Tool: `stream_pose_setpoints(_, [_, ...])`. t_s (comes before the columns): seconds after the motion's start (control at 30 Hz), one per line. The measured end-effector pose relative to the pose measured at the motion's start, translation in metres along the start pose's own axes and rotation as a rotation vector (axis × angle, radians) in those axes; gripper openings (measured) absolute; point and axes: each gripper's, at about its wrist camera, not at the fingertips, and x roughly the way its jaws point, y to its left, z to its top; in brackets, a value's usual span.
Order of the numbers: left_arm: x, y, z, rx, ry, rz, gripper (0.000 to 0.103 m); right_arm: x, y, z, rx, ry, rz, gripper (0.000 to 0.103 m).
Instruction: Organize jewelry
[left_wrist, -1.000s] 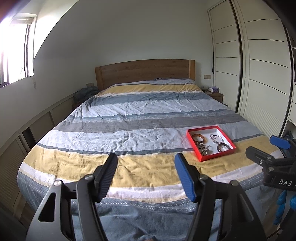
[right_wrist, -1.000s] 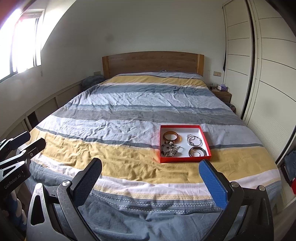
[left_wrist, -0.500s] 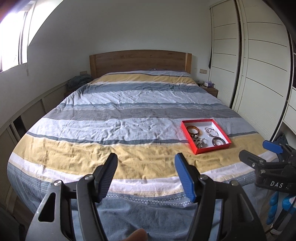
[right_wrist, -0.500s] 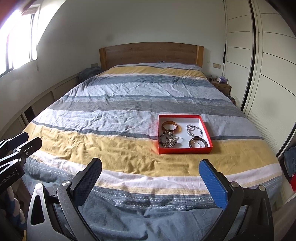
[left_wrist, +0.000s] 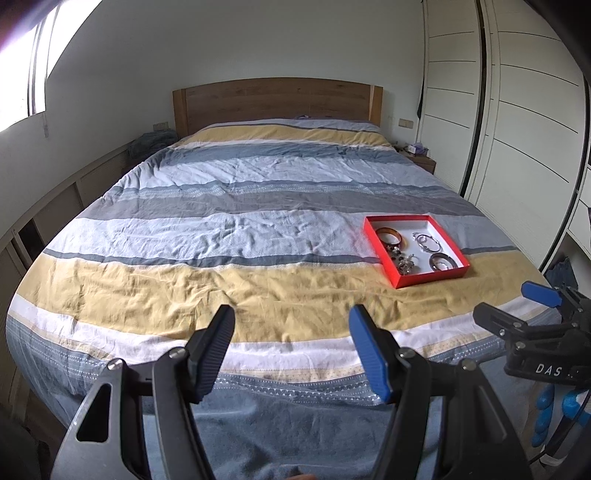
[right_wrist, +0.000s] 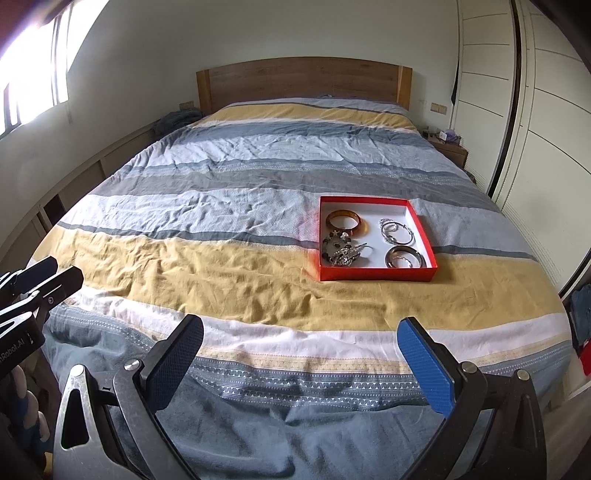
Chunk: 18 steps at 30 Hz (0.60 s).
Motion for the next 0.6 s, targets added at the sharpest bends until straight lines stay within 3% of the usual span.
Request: stream_pose_setpoints(0.6, [0.051, 0.003, -0.010, -0.007, 0.122, 0.026, 0.062, 0.049, -0.007, -0.008, 0.020, 0.097, -0.003, 0.103])
